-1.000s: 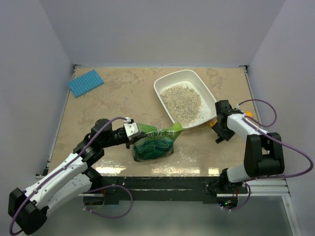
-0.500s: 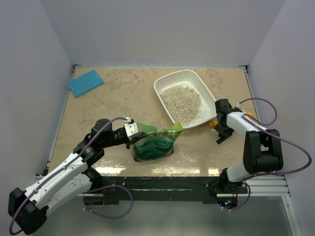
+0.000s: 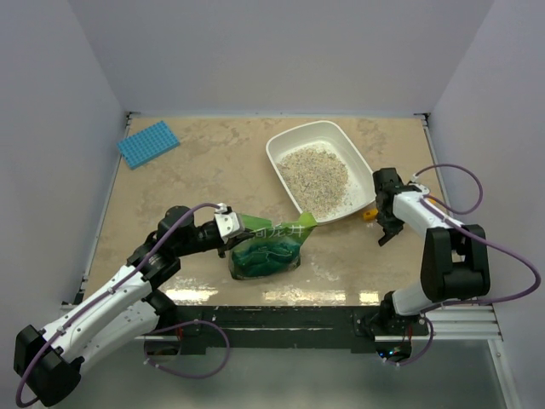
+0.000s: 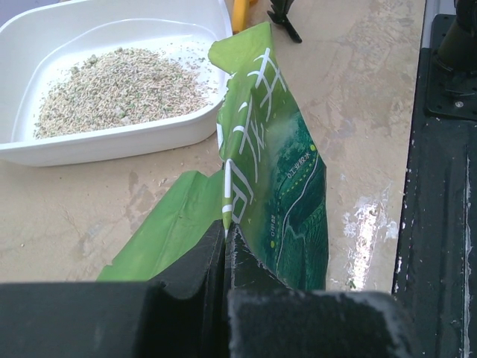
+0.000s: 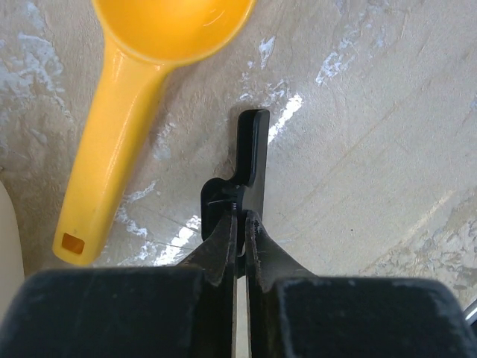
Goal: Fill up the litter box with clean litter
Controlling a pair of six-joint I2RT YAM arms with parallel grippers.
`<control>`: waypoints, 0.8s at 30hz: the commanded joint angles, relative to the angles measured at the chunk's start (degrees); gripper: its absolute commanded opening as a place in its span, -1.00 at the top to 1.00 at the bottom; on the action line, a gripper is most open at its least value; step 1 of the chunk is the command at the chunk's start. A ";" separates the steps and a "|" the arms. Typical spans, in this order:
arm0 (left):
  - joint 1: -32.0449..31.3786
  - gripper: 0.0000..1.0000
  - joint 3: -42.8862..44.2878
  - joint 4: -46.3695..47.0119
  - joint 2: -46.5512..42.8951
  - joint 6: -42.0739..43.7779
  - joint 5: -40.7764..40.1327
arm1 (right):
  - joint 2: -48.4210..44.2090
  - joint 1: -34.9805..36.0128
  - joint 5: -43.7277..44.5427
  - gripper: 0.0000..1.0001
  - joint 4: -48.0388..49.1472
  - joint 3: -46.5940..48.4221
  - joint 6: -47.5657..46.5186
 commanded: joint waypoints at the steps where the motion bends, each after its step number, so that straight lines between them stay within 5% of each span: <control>1: -0.36 1.00 1.55 4.19 -0.51 0.12 -2.26 | -0.45 -0.14 -0.90 1.00 1.88 -0.21 1.00; 3: -0.36 1.00 1.29 4.28 -0.86 0.03 -2.53 | -2.73 -0.14 -1.25 1.00 1.35 -0.04 0.39; 7: -0.45 0.53 0.76 4.89 -1.48 -0.41 -2.53 | -8.97 -0.14 -2.92 1.00 -1.80 2.59 -0.84; 13: -0.54 0.12 1.46 3.93 -1.65 -0.32 -2.45 | -20.48 -0.23 -3.19 1.00 -7.95 9.53 -5.93; 20: -0.62 -0.01 9.36 -3.53 -0.60 0.39 -0.16 | -26.03 -0.14 -4.84 1.00 -12.19 22.37 -14.97; 24: -0.62 -0.02 21.19 -9.40 3.08 -4.16 -0.77 | -30.86 0.03 -20.45 1.00 -5.79 23.96 -23.50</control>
